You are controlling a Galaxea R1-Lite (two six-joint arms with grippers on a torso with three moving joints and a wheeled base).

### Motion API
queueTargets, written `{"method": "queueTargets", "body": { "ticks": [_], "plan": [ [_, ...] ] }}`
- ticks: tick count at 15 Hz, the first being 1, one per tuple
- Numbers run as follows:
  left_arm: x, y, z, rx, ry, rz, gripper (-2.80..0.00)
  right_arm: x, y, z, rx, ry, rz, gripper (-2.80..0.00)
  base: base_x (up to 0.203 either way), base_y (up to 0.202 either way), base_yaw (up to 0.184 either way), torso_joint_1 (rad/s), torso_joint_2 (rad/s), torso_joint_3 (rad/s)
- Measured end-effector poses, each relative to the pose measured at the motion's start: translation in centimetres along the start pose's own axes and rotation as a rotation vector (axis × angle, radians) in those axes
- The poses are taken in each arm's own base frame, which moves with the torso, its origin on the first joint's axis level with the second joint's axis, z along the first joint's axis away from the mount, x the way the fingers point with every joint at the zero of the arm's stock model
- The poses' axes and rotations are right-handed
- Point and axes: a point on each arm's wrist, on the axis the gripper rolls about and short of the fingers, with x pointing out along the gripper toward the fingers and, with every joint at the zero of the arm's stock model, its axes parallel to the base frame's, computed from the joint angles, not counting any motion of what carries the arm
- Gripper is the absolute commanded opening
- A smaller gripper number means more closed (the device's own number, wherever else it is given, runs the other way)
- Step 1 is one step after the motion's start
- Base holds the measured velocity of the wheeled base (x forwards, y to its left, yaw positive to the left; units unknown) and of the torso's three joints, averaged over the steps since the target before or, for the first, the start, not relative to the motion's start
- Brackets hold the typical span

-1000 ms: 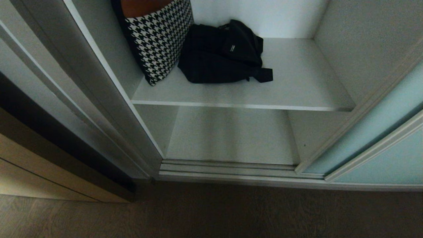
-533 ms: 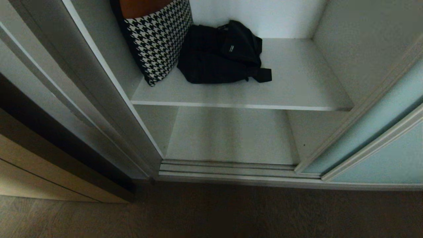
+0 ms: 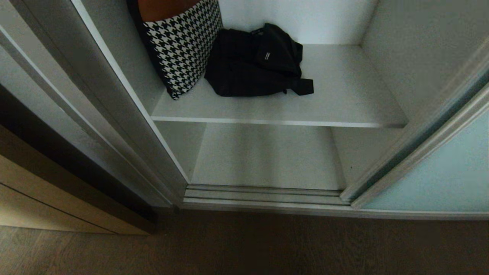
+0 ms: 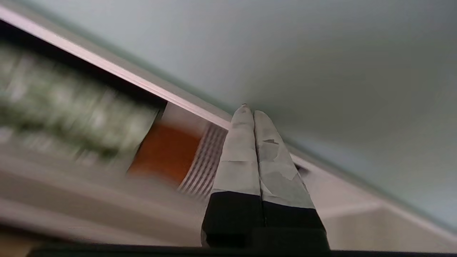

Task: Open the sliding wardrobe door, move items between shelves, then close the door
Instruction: Close the door

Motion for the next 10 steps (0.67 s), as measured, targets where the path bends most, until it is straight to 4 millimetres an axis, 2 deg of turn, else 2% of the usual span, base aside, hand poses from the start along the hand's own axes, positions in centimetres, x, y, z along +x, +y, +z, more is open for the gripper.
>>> {"method": "queueTargets", "body": {
  "ticks": [2,4,7,10],
  "plan": [
    [0.0,0.0,0.0,0.000,0.000,0.000,-2.80,0.5,0.6,-2.3,0.029,0.081,0.056,-2.80,0.000,0.000,0.000,0.000,0.00,0.000],
    [0.0,0.0,0.0,0.000,0.000,0.000,-2.80,0.5,2.0,-4.4,0.033,0.160,0.130,-2.80,0.000,0.000,0.000,0.000,0.00,0.000],
    [0.0,0.0,0.0,0.000,0.000,0.000,-2.80,-0.8,5.0,-6.4,0.013,0.211,0.222,-2.80,0.000,0.000,0.000,0.000,0.00,0.000],
    [0.0,0.0,0.0,0.000,0.000,0.000,-2.80,-2.5,7.2,-7.4,-0.031,0.198,0.266,-2.80,0.000,0.000,0.000,0.000,0.00,0.000]
  ]
}}
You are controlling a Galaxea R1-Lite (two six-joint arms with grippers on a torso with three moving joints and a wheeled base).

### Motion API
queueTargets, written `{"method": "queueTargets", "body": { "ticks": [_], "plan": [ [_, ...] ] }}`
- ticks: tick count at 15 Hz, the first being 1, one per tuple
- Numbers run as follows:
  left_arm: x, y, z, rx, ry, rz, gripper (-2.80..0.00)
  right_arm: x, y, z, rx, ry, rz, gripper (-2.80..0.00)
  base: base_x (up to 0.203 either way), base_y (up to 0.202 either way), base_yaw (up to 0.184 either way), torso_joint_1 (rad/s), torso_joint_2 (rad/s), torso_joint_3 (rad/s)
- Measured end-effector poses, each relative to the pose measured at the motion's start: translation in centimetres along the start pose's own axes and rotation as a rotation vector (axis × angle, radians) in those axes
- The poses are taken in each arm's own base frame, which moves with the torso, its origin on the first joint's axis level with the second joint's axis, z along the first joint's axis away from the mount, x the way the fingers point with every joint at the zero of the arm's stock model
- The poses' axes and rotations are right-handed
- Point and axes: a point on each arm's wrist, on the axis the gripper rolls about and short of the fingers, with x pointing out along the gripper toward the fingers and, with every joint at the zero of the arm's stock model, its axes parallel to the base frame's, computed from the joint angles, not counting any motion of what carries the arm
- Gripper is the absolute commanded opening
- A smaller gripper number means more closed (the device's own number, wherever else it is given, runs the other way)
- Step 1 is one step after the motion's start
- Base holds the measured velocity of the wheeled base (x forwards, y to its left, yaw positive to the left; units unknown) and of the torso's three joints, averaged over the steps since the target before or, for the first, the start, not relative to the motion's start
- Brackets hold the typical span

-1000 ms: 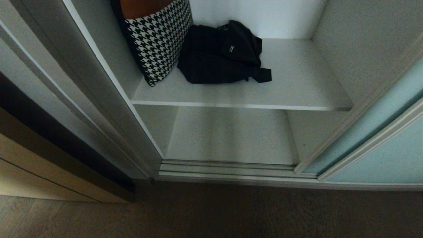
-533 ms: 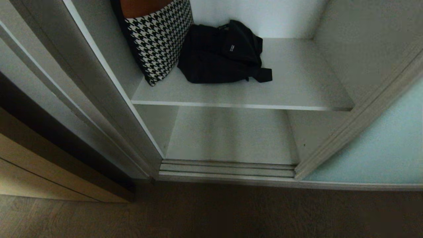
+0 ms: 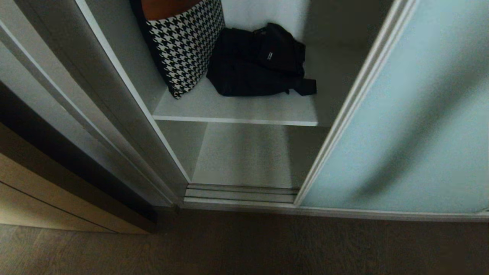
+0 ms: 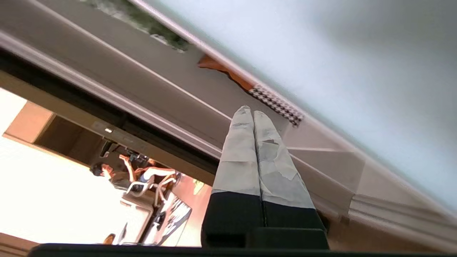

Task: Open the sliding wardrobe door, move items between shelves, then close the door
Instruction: Close the door

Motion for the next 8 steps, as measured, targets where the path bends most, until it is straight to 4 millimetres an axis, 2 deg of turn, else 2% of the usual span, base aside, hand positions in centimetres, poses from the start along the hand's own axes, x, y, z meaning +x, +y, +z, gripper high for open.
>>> {"method": "queueTargets", "body": {
  "ticks": [4,8],
  "plan": [
    [0.0,0.0,0.0,0.000,0.000,0.000,-2.80,-0.9,0.6,0.0,-0.061,-0.107,-0.067,-2.80,0.000,0.000,0.000,0.000,0.00,0.000],
    [0.0,0.0,0.0,0.000,0.000,0.000,-2.80,-2.1,-0.1,2.6,-0.167,-0.280,-0.262,-2.80,0.000,0.000,0.000,0.000,0.00,0.000]
  ]
}}
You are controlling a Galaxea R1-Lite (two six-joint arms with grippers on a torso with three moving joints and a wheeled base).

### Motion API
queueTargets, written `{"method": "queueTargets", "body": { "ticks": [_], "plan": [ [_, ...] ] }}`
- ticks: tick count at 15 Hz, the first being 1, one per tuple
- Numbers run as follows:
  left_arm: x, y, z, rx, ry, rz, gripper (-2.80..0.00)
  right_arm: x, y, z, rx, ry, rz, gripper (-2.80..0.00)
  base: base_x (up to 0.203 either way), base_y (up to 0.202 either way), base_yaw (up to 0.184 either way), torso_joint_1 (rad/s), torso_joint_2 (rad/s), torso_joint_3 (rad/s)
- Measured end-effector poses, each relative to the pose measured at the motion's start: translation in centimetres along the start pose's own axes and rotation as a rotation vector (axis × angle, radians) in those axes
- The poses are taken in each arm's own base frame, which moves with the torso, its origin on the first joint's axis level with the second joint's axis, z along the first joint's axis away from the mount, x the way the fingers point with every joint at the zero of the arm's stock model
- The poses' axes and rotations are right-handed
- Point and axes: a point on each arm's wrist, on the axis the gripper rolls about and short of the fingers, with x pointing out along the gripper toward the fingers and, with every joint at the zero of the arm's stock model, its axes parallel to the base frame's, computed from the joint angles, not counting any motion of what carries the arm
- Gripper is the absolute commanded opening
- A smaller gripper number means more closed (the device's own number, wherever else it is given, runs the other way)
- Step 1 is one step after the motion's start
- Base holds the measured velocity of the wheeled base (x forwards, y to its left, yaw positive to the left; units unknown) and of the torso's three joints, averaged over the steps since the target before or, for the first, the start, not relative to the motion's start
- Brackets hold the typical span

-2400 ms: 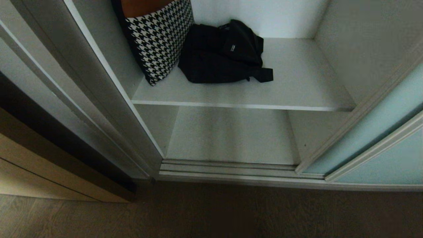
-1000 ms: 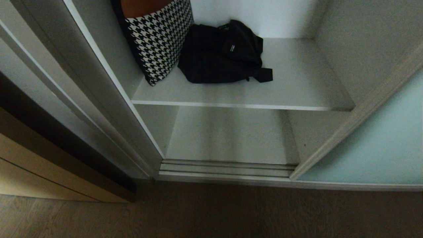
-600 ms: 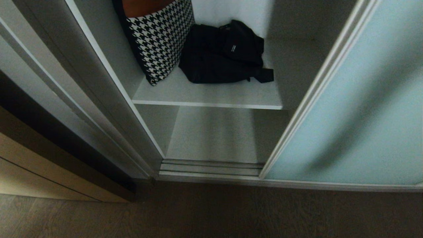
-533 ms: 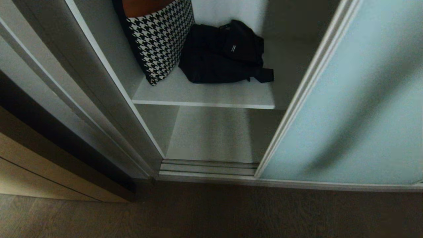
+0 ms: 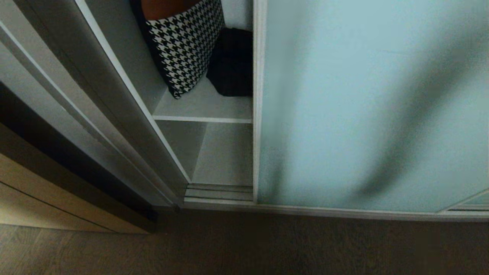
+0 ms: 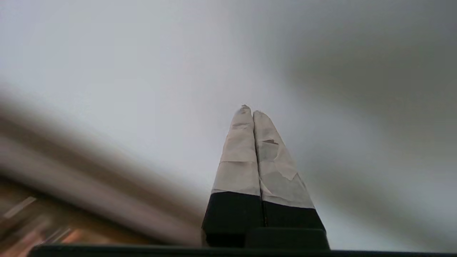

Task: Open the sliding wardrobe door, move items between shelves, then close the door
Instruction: Close the door

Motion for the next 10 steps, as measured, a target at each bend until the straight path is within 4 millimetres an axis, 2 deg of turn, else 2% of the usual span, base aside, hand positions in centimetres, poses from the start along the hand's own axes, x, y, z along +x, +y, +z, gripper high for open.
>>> {"method": "queueTargets", "body": {
  "ticks": [5,10],
  "plan": [
    [0.0,0.0,0.0,0.000,0.000,0.000,-2.80,0.2,-1.8,2.5,-0.047,-0.078,-0.104,-2.80,0.000,0.000,0.000,0.000,0.00,0.000],
    [0.0,0.0,0.0,0.000,0.000,0.000,-2.80,0.4,-3.5,3.5,-0.030,-0.087,-0.138,-2.80,0.000,0.000,0.000,0.000,0.00,0.000]
  ]
}}
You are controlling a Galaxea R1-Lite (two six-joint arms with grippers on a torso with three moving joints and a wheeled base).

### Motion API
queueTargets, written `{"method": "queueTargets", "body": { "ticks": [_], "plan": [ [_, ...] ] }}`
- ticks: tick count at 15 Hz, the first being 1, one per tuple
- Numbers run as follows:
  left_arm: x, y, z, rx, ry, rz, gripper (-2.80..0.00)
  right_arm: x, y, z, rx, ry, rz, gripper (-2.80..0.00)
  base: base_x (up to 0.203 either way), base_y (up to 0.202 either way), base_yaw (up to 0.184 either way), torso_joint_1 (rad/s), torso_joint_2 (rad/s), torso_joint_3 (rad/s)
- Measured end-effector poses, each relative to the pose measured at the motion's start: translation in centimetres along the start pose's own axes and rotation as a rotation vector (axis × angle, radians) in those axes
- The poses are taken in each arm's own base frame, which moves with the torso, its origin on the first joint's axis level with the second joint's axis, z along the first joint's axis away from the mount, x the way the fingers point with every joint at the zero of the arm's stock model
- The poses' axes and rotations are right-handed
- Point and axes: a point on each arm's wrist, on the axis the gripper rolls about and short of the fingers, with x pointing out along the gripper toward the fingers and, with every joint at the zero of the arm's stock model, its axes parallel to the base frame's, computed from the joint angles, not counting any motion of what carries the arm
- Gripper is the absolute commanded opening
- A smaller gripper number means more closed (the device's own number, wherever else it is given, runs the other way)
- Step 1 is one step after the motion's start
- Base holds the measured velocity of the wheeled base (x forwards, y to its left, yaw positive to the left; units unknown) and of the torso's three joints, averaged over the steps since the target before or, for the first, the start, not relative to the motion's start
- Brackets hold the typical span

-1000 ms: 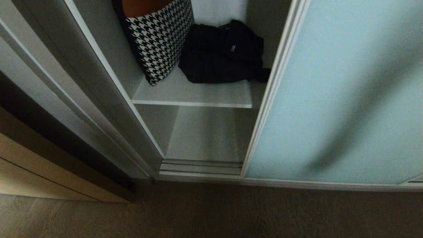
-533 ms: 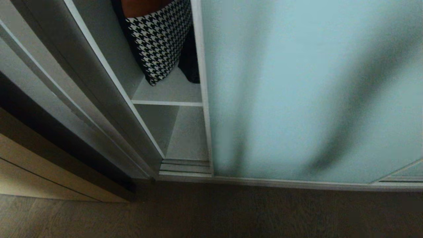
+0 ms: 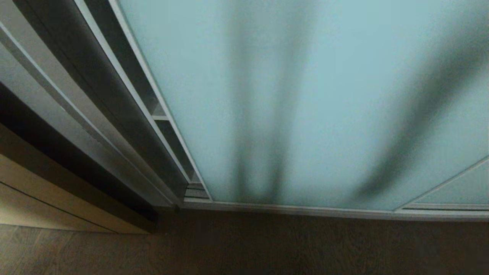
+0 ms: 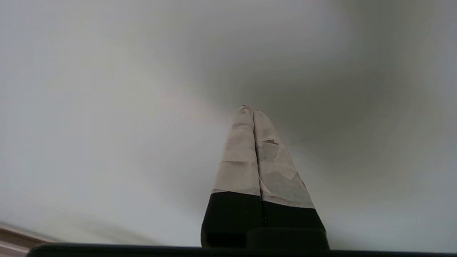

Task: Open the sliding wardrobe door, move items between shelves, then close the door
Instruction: Close the door

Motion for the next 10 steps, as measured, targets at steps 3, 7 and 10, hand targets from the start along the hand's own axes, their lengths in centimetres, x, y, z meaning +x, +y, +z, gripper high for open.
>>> {"method": "queueTargets", "body": {
  "ticks": [3,7,10],
  "plan": [
    [0.0,0.0,0.0,0.001,0.000,0.000,-2.80,0.9,-1.0,0.6,0.020,0.015,0.009,-2.80,0.000,0.000,0.000,0.000,0.00,0.000],
    [0.0,0.0,0.0,0.000,0.000,0.000,-2.80,2.7,-2.8,1.4,0.083,0.052,0.003,-2.80,0.000,0.000,0.000,0.000,0.00,0.000],
    [0.0,0.0,0.0,0.000,0.000,0.000,-2.80,4.3,-3.9,1.3,0.158,0.082,-0.003,-2.80,0.000,0.000,0.000,0.000,0.00,0.000]
  ]
}}
